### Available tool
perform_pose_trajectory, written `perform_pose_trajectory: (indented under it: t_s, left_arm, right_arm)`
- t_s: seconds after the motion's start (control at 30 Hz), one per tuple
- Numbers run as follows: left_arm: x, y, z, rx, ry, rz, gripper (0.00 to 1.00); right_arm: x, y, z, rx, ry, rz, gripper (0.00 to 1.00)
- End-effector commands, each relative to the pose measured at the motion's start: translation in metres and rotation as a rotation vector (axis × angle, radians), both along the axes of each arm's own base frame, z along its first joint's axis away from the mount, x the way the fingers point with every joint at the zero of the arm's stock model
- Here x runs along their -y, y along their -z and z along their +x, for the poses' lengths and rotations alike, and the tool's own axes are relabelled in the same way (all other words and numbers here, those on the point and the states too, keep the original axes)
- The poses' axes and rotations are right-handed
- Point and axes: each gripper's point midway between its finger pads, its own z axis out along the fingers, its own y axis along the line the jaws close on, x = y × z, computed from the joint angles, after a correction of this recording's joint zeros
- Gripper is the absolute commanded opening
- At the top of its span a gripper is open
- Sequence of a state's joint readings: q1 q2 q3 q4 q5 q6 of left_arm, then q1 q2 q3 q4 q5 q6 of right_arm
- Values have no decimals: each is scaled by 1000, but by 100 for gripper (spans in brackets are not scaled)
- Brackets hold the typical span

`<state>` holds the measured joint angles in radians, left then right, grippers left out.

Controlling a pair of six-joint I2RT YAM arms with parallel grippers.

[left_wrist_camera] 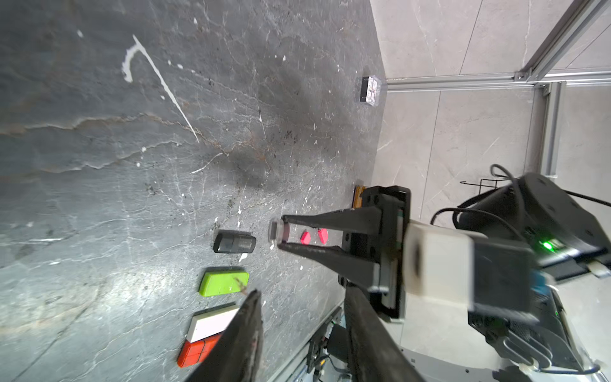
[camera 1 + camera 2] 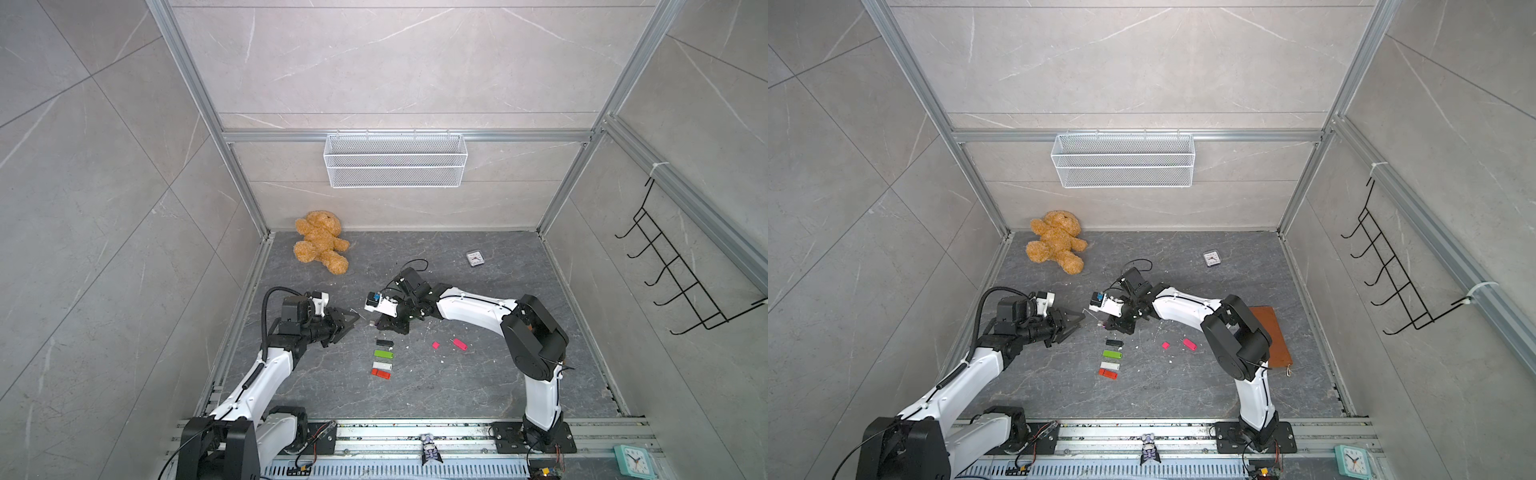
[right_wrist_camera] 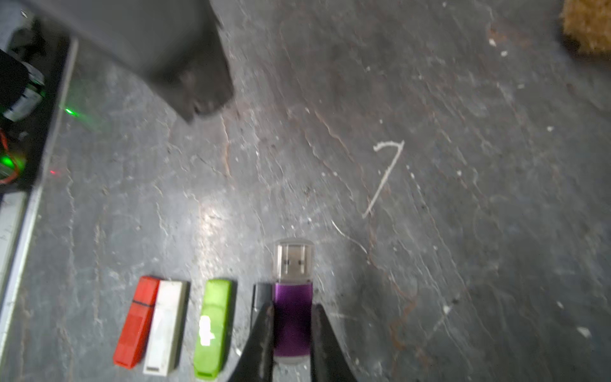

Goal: Close the usb drive cover
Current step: Place the USB drive at the center of the board, then pick up the cover from the center of the board.

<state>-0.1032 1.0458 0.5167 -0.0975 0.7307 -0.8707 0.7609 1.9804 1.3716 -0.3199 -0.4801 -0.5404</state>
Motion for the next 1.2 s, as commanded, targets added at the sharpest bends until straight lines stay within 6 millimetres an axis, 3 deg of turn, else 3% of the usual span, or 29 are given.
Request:
perform_pose_trajectory:
  t_s: [0.0, 0.2, 0.53, 0.63, 0.8, 0.93, 1.17]
  left_arm:
    - [-7, -5, -3, 31, -4, 70, 46]
    - [-10, -10, -4, 52, -14, 91, 46]
    - [-10, -10, -6, 57, -9, 94, 46]
    - [-10, -10, -7, 56, -6, 95, 46]
    - [-9, -12, -6, 60, -4, 94, 46]
    - [-7, -18, -4, 77, 4, 94, 46]
    - [14, -20, 5, 89, 62, 108, 46]
  right_arm:
    - [22, 21, 4, 30, 11, -137, 15]
    - [26, 37, 12, 56, -18, -229, 17]
    - [11, 55, 7, 52, -54, -298, 24]
    - [9, 50, 10, 60, -26, -286, 36]
    - [17, 22, 15, 86, 36, -276, 40]
    - [43, 3, 5, 27, 114, -301, 41]
    - [123, 8, -27, -148, 399, -471, 41]
